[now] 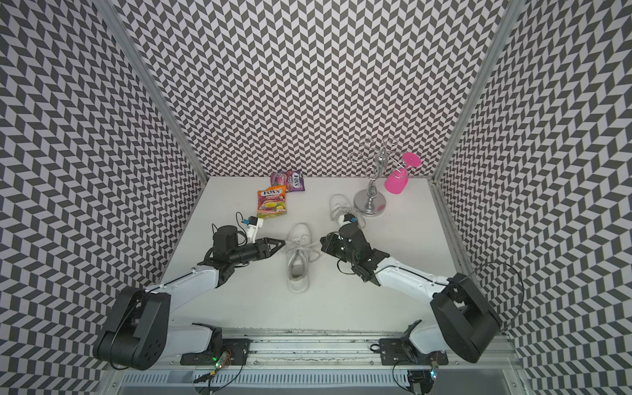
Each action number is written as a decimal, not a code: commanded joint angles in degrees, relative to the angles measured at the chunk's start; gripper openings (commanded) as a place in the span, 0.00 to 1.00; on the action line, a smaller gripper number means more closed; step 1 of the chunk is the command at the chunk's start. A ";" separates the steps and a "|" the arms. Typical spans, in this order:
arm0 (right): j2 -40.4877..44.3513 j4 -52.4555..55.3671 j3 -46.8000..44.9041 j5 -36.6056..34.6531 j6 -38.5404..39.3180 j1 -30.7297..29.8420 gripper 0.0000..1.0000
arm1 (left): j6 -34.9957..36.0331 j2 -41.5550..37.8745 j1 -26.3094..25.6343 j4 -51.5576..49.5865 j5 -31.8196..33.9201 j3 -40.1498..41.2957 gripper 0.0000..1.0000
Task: Tie the shoes
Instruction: Tie the shoelace on the shoe.
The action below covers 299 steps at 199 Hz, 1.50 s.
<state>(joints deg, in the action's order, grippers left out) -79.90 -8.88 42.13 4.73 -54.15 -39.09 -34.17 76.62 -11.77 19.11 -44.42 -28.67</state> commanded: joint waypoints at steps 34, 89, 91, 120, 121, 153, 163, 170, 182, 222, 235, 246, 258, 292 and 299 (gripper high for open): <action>2.84 0.71 -1.07 -3.00 1.26 0.33 0.00 | 0.40 4.43 -1.83 3.84 -0.84 -2.50 0.51; 3.90 2.00 -1.17 -4.30 1.93 0.47 0.00 | -0.02 7.05 -2.27 5.42 -0.48 -3.03 0.45; 3.90 1.96 -1.17 -4.29 2.03 0.50 0.00 | 0.01 7.09 -2.33 5.48 -0.46 -3.05 0.45; 4.05 2.45 -1.26 -4.46 2.19 0.60 0.00 | 0.00 7.73 -2.29 5.67 -0.47 -3.05 0.39; 4.05 2.50 -1.26 -4.55 2.20 0.60 0.00 | -0.01 7.74 -2.29 5.67 -0.48 -3.01 0.38; 4.56 3.25 -1.34 -5.53 2.61 0.66 0.00 | 0.14 8.26 -2.27 5.76 -0.44 -3.02 0.35; 4.74 3.68 -1.26 -5.87 2.69 0.68 0.00 | 0.07 8.35 -2.29 5.82 -0.45 -2.98 0.34; 4.84 3.71 -1.22 -5.98 2.90 0.68 0.00 | 0.19 8.37 -2.27 5.80 -0.46 -2.98 0.32; 4.84 3.79 -1.13 -6.12 3.36 0.68 0.00 | 0.33 8.44 -2.27 5.82 -0.49 -3.11 0.28; 4.12 3.66 0.67 -0.87 14.23 0.66 0.12 | 0.22 5.53 -2.20 4.65 -0.02 -3.46 0.06; 4.37 5.83 0.81 -1.06 18.70 0.68 0.25 | 1.13 3.59 -2.12 2.47 1.23 -3.92 0.05; 5.16 6.92 -0.08 -2.15 21.90 0.68 0.37 | 1.61 2.35 -2.12 1.19 1.63 -4.37 0.04; 6.67 7.26 -1.93 -3.35 24.85 0.68 0.47 | 1.70 1.71 -2.04 0.49 1.64 -4.59 0.04; 9.93 6.50 -7.46 -4.07 32.66 0.57 0.55 | 1.72 1.23 -1.46 -0.42 1.88 -4.83 0.03; 10.13 6.01 -8.49 -3.77 33.95 0.53 0.55 | 1.77 1.46 -1.34 -0.69 1.89 -5.06 0.03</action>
<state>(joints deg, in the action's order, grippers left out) -71.53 -1.61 36.84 1.89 -28.45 -38.70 -33.67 78.39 -13.69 20.75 -43.13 -32.51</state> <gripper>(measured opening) 0.551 0.046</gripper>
